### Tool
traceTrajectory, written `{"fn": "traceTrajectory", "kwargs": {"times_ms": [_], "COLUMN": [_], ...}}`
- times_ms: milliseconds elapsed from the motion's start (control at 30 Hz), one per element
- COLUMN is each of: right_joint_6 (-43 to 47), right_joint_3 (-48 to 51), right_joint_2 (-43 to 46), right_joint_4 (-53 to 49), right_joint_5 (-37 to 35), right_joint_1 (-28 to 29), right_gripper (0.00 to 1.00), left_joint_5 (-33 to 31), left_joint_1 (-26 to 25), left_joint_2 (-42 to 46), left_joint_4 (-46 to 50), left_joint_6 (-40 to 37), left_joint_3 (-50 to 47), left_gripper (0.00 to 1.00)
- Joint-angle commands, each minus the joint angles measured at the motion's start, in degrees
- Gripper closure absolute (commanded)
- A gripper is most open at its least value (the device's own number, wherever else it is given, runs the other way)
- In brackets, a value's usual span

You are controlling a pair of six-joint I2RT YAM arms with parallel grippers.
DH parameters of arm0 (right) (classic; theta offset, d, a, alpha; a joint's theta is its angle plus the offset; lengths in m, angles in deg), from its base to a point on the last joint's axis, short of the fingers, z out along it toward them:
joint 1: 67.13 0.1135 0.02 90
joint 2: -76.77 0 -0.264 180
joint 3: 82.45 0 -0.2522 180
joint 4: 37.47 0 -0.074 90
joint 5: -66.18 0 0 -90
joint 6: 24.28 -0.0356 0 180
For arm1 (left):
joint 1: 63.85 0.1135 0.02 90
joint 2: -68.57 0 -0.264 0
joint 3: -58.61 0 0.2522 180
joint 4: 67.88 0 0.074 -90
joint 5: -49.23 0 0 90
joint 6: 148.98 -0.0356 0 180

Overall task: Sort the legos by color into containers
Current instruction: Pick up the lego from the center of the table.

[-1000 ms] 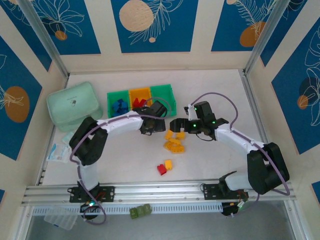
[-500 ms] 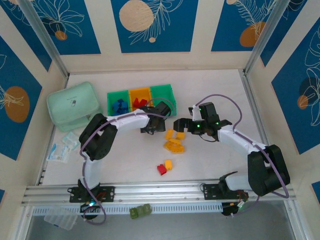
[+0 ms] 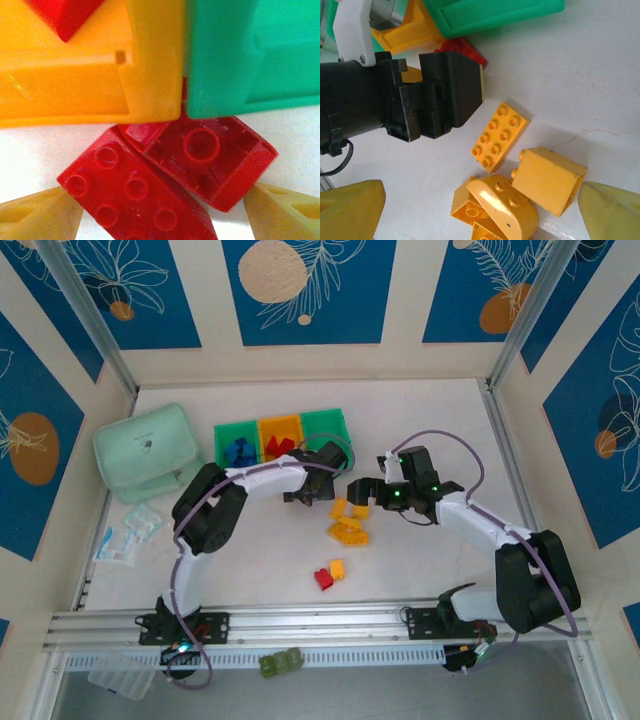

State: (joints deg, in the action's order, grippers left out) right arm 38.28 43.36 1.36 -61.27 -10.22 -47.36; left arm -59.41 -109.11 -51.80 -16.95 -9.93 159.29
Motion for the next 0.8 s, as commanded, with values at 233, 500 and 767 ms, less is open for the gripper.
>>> {"fn": "traceTrajectory", "kwargs": {"times_ms": [233,500,767], "right_joint_6": [-0.3,-0.8,-1.1], "right_joint_3": [1.0,0.9,0.9], "right_joint_2": [0.9,-0.1,0.0], "right_joint_4": [0.4,1.0,1.1], "right_joint_5": [1.6,2.3,2.5], "right_joint_1": [-0.4,-0.4,-0.4], "right_gripper": [0.01,0.01,0.01], "left_joint_5": [-3.7,-2.5,-0.3], "left_joint_1": [1.3,1.6,1.6], "left_joint_2": [2.5,6.4,8.2], "left_joint_4": [1.3,-0.6,-2.2], "left_joint_6": [1.6,1.7,1.1], "left_joint_3": [-5.6,-11.6,-13.8], "left_gripper": [0.21,0.32,0.49]}}
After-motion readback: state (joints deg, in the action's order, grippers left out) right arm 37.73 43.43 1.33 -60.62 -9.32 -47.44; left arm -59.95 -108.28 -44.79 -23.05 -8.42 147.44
